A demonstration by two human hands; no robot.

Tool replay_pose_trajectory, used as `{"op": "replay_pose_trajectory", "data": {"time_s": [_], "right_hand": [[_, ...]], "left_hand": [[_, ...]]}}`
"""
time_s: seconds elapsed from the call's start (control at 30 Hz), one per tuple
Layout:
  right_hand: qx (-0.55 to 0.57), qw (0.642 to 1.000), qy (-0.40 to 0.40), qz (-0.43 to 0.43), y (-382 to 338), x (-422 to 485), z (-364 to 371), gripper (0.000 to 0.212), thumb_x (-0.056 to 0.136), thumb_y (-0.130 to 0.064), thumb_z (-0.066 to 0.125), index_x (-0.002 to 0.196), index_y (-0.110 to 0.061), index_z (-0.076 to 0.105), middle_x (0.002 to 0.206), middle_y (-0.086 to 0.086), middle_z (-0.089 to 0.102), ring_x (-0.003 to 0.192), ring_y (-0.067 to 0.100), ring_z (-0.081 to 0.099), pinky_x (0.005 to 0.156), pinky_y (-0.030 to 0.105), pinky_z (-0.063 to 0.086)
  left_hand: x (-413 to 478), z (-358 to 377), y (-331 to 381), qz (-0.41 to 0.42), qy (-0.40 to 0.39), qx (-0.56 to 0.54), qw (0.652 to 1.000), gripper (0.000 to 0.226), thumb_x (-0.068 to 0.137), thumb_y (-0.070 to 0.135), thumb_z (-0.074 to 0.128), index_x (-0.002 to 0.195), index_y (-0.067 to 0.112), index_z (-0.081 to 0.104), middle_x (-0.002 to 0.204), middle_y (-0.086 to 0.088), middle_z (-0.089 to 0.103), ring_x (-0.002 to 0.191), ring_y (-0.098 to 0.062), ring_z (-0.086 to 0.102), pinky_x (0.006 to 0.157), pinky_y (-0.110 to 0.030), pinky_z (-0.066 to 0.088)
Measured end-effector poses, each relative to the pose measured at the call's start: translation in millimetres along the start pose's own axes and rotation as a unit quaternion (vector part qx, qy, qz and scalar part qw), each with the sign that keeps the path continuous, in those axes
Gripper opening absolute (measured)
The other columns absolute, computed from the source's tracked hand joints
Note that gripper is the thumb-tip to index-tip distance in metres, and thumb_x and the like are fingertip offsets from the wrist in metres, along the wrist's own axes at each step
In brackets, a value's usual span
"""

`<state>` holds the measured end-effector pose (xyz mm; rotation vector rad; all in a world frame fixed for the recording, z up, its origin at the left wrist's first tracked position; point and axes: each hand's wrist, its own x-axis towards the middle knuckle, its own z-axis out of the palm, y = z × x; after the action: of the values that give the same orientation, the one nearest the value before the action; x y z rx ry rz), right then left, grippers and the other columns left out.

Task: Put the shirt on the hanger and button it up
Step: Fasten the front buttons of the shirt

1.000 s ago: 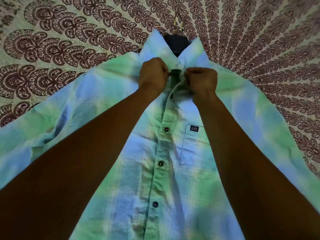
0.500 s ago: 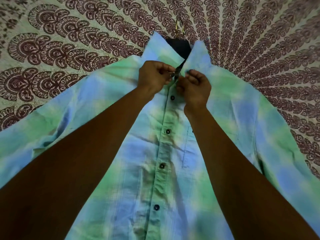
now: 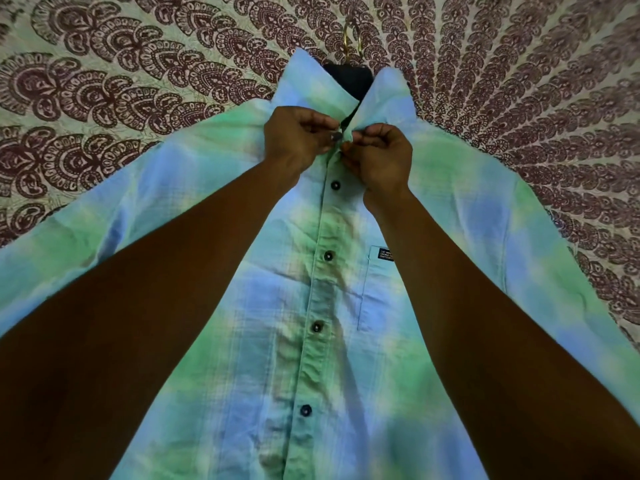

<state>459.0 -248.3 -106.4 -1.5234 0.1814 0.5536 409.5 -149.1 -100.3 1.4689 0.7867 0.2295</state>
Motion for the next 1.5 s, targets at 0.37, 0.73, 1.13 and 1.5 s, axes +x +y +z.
{"op": "replay_pose_trajectory", "data": {"time_s": [0.37, 0.73, 1.13, 1.5], "right_hand": [[-0.074, 0.997, 0.009, -0.022, 6, 4, 0, 0.036, 0.068, 0.015, 0.059, 0.068, -0.02, 0.051, 0.069, -0.001, 0.063, 0.075, 0.024, 0.061, 0.081, 0.049, 0.053], [-0.143, 0.983, 0.059, -0.099, 8, -7, 7, 0.035, 0.07, 0.003, 0.068, 0.067, -0.026, 0.049, 0.069, -0.01, 0.063, 0.069, 0.006, 0.062, 0.078, 0.033, 0.055], [-0.143, 0.986, 0.034, -0.073, 3, -1, 5, 0.034, 0.069, 0.011, 0.058, 0.068, -0.023, 0.053, 0.074, 0.0, 0.062, 0.078, 0.024, 0.063, 0.08, 0.044, 0.055], [-0.423, 0.854, 0.187, -0.238, -38, 23, -36, 0.027, 0.086, -0.021, 0.058, 0.113, -0.017, 0.061, 0.114, 0.003, 0.064, 0.108, 0.02, 0.056, 0.083, 0.022, 0.037]], "left_hand": [[6, 1, -6, -0.002, 0.006, 0.011, 1.0, 0.018, 0.082, -0.006, 0.062, 0.099, -0.008, 0.065, 0.075, -0.002, 0.063, 0.056, -0.003, 0.062, 0.059, -0.014, 0.053], [7, 0, -10, 0.007, 0.02, 0.06, 0.998, 0.011, 0.078, -0.004, 0.067, 0.077, 0.007, 0.066, 0.077, -0.008, 0.067, 0.079, -0.025, 0.067, 0.075, -0.033, 0.058], [14, 1, -9, 0.056, 0.027, 0.115, 0.991, 0.03, 0.076, -0.003, 0.064, 0.064, 0.025, 0.058, 0.066, 0.005, 0.06, 0.077, -0.022, 0.064, 0.081, -0.039, 0.056], [24, -52, 5, 0.128, 0.203, 0.393, 0.887, 0.034, 0.092, 0.028, 0.05, 0.123, 0.012, 0.054, 0.116, -0.011, 0.061, 0.11, -0.026, 0.055, 0.091, -0.029, 0.039]]}}
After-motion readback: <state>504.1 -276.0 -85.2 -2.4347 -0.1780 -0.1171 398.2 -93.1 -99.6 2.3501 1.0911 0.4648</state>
